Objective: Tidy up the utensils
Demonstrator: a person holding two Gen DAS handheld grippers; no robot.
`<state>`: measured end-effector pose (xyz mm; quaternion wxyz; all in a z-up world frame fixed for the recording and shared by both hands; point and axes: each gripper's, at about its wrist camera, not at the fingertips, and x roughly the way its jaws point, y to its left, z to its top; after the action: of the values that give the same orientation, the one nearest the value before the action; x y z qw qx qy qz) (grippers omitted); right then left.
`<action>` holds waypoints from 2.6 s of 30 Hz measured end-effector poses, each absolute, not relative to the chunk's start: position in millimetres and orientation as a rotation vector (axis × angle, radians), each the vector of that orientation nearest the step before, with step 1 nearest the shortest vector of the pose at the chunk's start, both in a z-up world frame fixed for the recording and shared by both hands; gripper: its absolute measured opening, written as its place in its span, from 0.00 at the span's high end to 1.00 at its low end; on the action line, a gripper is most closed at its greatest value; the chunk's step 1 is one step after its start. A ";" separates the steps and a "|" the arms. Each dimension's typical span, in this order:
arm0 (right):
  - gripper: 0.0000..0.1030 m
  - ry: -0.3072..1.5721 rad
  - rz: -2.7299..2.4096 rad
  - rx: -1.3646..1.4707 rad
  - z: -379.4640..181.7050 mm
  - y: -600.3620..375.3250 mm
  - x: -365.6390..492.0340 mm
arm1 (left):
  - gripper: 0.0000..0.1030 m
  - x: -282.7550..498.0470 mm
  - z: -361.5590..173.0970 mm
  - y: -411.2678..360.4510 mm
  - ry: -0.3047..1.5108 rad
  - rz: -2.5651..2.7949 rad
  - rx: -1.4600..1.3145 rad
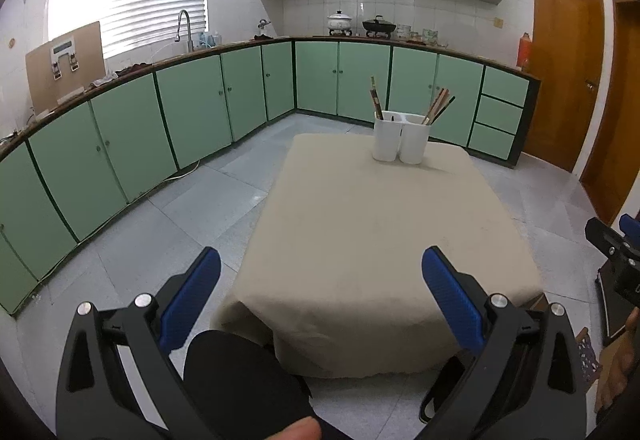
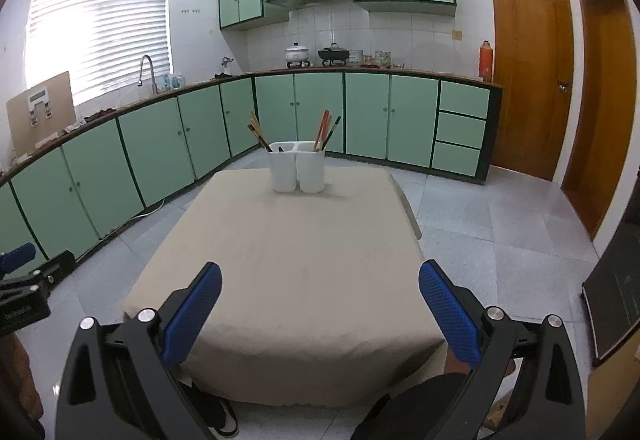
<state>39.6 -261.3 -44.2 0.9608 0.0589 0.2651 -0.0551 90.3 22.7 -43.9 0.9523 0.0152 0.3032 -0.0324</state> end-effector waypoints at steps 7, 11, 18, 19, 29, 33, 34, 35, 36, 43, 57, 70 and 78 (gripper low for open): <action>0.06 0.508 -0.134 0.134 -30.6 -268.1 27.0 | 0.05 82.8 -37.1 22.8 0.619 -0.072 0.028; 0.06 0.507 -0.139 0.132 -29.1 -268.2 26.6 | 0.05 83.6 -35.3 21.9 0.622 -0.077 0.018; 0.06 0.513 -0.130 0.114 -30.1 -264.3 36.0 | 0.05 88.4 -36.7 24.5 0.618 -0.053 0.020; 0.06 0.512 -0.127 0.112 -31.3 -262.3 34.1 | 0.05 88.3 -36.1 25.4 0.616 -0.053 0.012; 0.06 0.492 -0.122 0.094 -29.3 -260.4 27.3 | 0.05 76.4 -25.4 23.2 0.575 -0.016 0.016; 0.06 0.487 -0.125 0.096 -28.5 -260.3 24.7 | 0.05 70.8 -22.8 22.9 0.567 -0.010 0.006; 0.06 0.485 -0.126 0.097 -28.5 -260.7 23.6 | 0.05 68.9 -21.2 22.4 0.558 0.001 0.013; 0.06 0.484 -0.127 0.098 -27.6 -260.2 24.9 | 0.05 67.6 -20.4 22.1 0.554 0.011 0.019; 0.06 0.484 -0.128 0.099 -27.8 -260.2 24.4 | 0.05 66.1 -19.1 20.8 0.548 0.024 0.031; 0.06 0.461 -0.123 0.105 -24.7 -260.5 20.2 | 0.05 64.2 -14.8 25.3 0.566 0.003 -0.005; 0.06 0.444 -0.115 0.094 -21.2 -255.3 15.1 | 0.05 47.0 -1.8 33.5 0.484 0.012 -0.022; 0.06 0.426 -0.126 0.113 -20.2 -258.6 10.2 | 0.05 39.6 4.0 32.1 0.451 0.021 -0.016; 0.06 0.423 -0.128 0.116 -21.0 -260.8 8.4 | 0.05 38.4 3.7 31.8 0.447 0.024 -0.014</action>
<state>8.4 -260.8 -21.0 0.9740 0.0573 0.2098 -0.0636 38.4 31.8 3.7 0.9751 -0.0068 0.2214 0.0120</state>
